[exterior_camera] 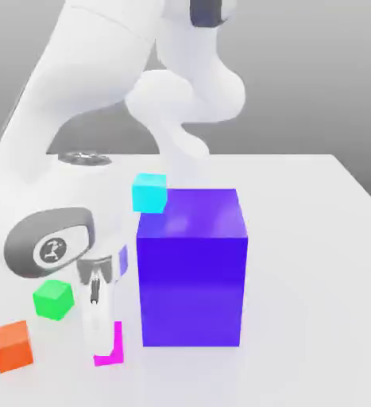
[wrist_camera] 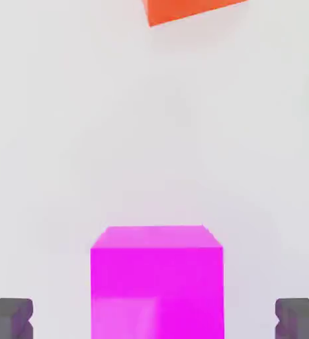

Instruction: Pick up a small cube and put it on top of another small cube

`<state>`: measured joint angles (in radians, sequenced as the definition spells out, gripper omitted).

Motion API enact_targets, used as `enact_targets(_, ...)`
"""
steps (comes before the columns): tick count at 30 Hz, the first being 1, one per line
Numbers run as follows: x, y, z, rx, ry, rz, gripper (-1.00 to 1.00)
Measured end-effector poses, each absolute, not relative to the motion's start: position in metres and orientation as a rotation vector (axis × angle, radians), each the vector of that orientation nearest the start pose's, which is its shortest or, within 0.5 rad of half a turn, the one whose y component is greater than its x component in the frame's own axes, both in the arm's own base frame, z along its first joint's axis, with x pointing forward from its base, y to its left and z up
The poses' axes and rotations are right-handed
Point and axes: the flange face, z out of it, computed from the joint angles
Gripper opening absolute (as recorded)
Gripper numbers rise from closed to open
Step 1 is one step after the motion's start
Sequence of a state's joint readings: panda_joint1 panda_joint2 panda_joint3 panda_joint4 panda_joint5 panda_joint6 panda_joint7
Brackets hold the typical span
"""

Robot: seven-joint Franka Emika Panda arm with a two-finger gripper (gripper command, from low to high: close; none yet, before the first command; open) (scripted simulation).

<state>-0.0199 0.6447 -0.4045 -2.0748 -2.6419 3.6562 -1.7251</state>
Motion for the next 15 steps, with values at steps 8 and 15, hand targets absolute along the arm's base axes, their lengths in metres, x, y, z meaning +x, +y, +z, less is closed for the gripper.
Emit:
enact_targets(8, 0.394, -0.127, 0.159, -1.416, 2.803, -0.004, -1.0)
enact_targets(15, 0.408, -0.131, 0.22, -1.21, 2.688, -0.2, -1.0)
